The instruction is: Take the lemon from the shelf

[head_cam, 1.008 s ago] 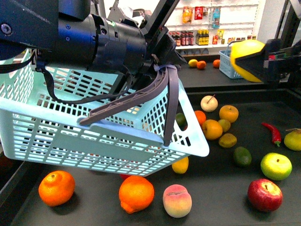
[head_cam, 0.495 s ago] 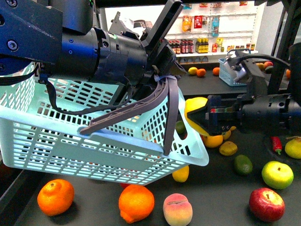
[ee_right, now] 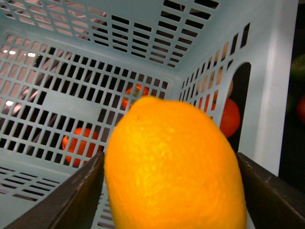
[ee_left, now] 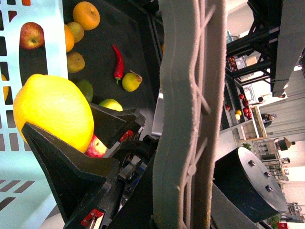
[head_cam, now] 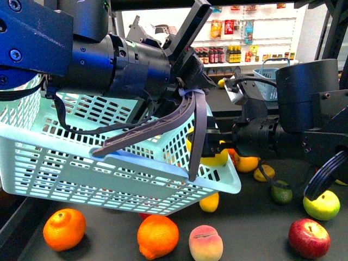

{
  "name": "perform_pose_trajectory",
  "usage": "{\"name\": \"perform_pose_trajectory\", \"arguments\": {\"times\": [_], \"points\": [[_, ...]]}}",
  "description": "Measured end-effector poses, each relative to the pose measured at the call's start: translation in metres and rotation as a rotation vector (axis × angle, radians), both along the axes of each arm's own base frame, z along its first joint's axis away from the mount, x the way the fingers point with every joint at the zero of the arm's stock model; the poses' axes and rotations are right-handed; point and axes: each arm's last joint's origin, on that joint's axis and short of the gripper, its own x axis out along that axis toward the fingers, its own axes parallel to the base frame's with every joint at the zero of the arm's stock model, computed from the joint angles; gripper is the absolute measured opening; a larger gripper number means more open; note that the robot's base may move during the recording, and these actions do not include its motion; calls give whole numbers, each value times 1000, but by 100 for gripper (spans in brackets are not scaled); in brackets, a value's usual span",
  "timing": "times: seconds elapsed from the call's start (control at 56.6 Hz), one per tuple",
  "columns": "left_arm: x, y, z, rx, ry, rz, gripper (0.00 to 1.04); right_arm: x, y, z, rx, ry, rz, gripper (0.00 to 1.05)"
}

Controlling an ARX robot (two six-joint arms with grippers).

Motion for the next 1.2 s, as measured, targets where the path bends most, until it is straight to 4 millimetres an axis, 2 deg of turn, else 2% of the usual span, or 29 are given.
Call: {"name": "perform_pose_trajectory", "arguments": {"times": [0.053, 0.124, 0.212, 0.301, 0.354, 0.424, 0.495, 0.513, 0.654, 0.778, 0.919, 1.202], "points": [[0, 0, 0, -1, 1, 1, 10, 2, -1, 4, 23, -21, -20, 98], [0, 0, 0, -2, 3, 1, 10, 4, -8, 8, 54, -37, -45, 97], [0, 0, -1, -3, 7, 0, 10, 7, -29, 17, 80, -57, -112, 97], [0, 0, -1, -3, 9, 6, 10, 14, -72, 24, 71, -49, -261, 97], [0, 0, -1, -2, 8, 6, 10, 18, -91, 26, 56, -30, -333, 97], [0, 0, -1, 0, 5, 5, 10, 24, -123, 18, 8, 23, -424, 97], [0, 0, -1, -1, 7, 8, 10, 28, -135, 1, -49, 60, -431, 97], [0, 0, -1, -1, 8, 9, 10, 29, -135, -10, -79, 84, -418, 97], [0, -1, -1, -5, 10, -10, 10, 35, -120, -67, -176, 212, -330, 97], [0, -1, -1, -6, 12, -3, 10, 41, -94, -106, -221, 297, -266, 97], [0, -1, -1, -2, 8, 3, 10, 53, -67, -131, -231, 345, -234, 97], [0, -1, -1, -4, 9, -3, 10, 80, -26, -156, -267, 368, -207, 97]]}}
